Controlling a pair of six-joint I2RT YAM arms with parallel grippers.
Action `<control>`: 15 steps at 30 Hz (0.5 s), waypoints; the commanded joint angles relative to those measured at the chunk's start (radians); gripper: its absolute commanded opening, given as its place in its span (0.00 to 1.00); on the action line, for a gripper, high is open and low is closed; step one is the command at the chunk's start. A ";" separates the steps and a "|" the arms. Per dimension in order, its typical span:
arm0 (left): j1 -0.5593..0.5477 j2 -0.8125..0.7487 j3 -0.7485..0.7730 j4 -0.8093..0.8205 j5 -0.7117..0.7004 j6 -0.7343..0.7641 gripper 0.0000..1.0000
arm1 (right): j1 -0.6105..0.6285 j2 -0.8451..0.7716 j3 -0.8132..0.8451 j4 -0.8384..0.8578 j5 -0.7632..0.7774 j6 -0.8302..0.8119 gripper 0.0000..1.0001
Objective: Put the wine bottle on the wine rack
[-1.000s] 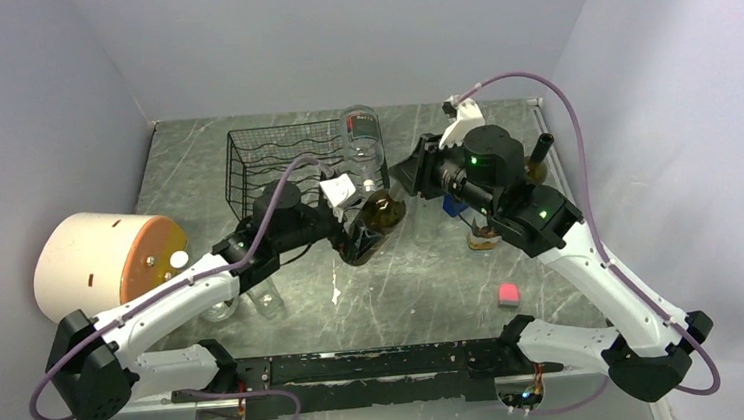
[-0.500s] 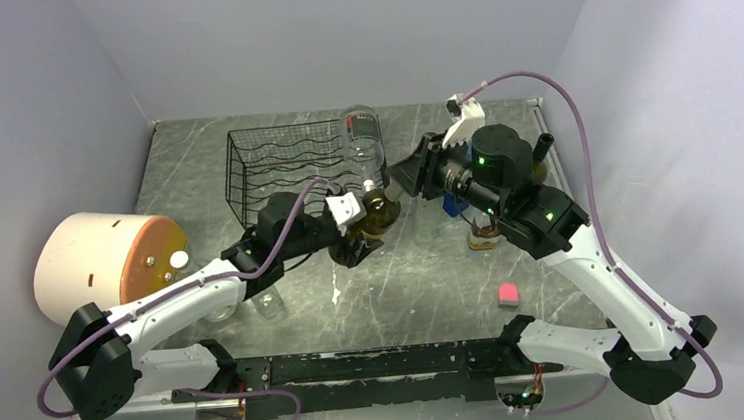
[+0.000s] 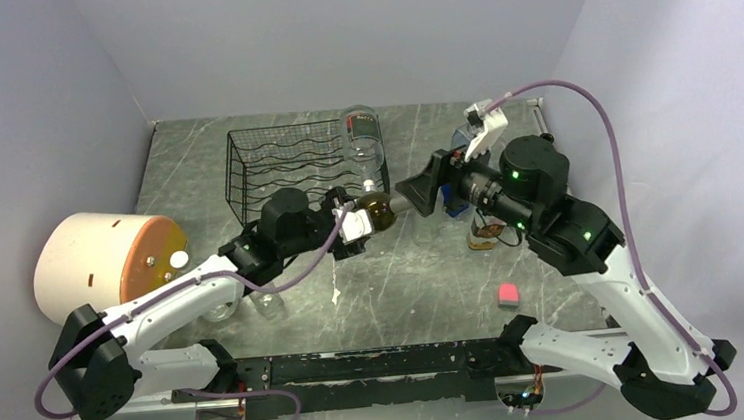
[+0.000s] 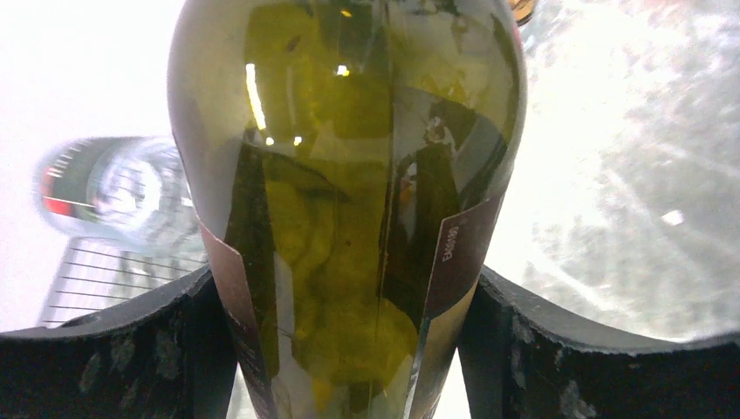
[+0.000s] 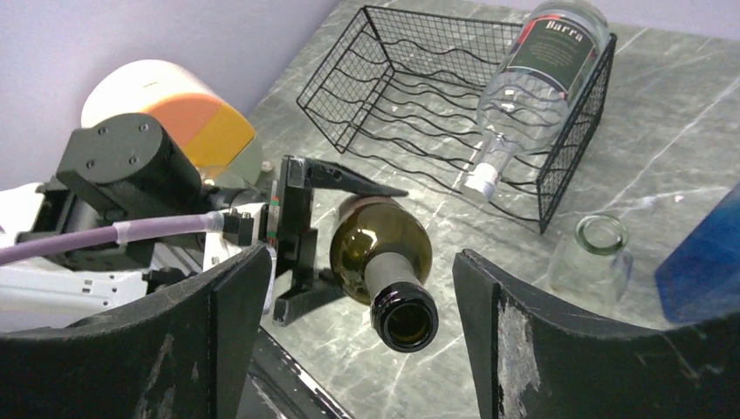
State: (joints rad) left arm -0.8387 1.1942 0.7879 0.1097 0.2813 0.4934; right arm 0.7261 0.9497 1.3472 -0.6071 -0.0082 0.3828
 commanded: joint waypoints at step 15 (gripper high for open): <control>-0.005 0.109 0.344 -0.034 -0.148 1.018 0.07 | 0.000 0.083 0.090 -0.286 0.032 -0.193 0.77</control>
State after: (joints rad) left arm -0.8394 1.2858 1.0630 0.0032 0.1551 1.2694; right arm 0.7261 0.9993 1.4181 -0.8452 0.0402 0.2417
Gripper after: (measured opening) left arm 0.788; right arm 0.777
